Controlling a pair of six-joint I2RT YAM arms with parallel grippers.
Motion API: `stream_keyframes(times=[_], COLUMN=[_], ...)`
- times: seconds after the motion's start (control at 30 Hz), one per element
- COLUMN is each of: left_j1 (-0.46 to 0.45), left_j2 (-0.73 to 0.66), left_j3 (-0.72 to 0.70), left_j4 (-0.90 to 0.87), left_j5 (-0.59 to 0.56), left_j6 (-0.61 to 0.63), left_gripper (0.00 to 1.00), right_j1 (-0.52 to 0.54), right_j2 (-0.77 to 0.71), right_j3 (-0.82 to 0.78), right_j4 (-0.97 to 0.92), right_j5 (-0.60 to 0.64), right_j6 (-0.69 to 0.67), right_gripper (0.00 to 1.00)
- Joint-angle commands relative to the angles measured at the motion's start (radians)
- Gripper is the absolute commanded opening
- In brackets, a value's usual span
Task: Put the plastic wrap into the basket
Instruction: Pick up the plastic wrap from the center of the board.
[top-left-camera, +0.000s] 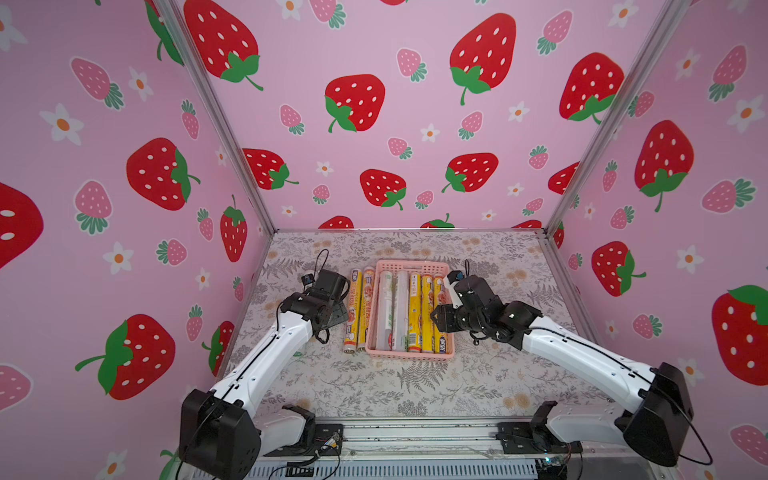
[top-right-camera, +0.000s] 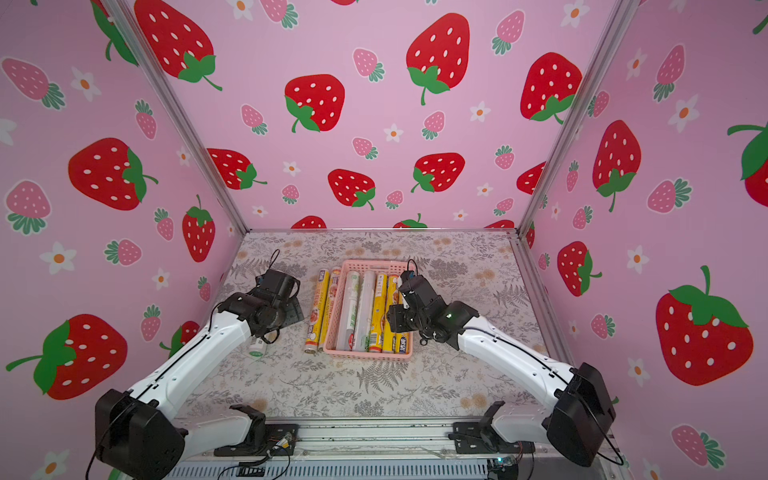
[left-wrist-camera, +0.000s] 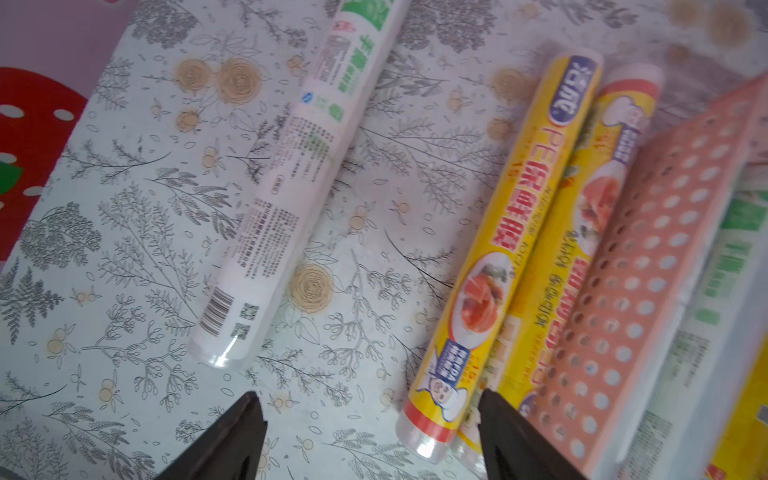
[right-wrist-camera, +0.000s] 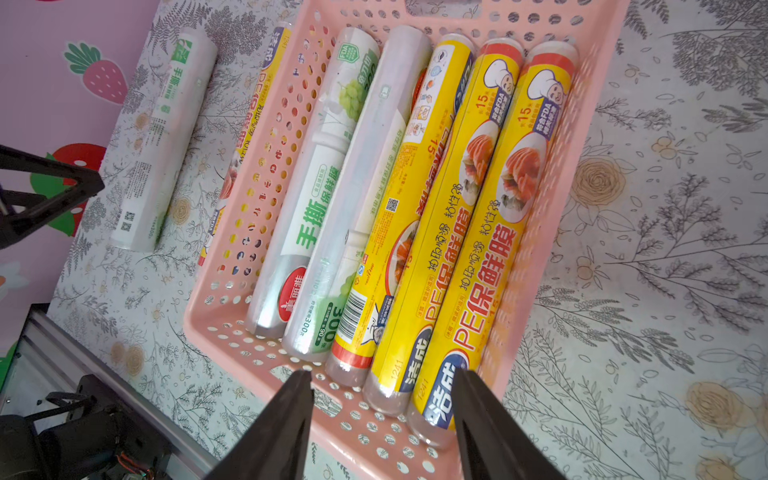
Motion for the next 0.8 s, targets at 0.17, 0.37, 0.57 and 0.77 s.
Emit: stream_keyframes(times=[0.17,0.37,0.57,0.77], left_j1=[0.163,0.258,0.344,0.405], left_j2=[0.031,0.097,0.187,0.263], left_j3=[-0.021,-0.025,-0.021,-0.021], left_j4=[0.061,0.112,0.159,0.198], left_j5=[-0.015,0.022,0.086,0.169], left_j6=[0.066,0.106,0.156,0.189], left_gripper=[0.88,0.89,0.89,0.88], right_j1=[-0.006,-0.009,-0.016,-0.025], right_j2=[0.001,0.003,0.003,-0.008], right_j3=[0.003,-0.02,-0.026,-0.037], right_j4=[0.03,0.038,0.04,0.04], right_j5=[0.0,-0.002,-0.002,0.004], right_j6=[-0.008,-0.007,0.0,0.014], right_gripper=[0.6,0.61,0.62,0.62])
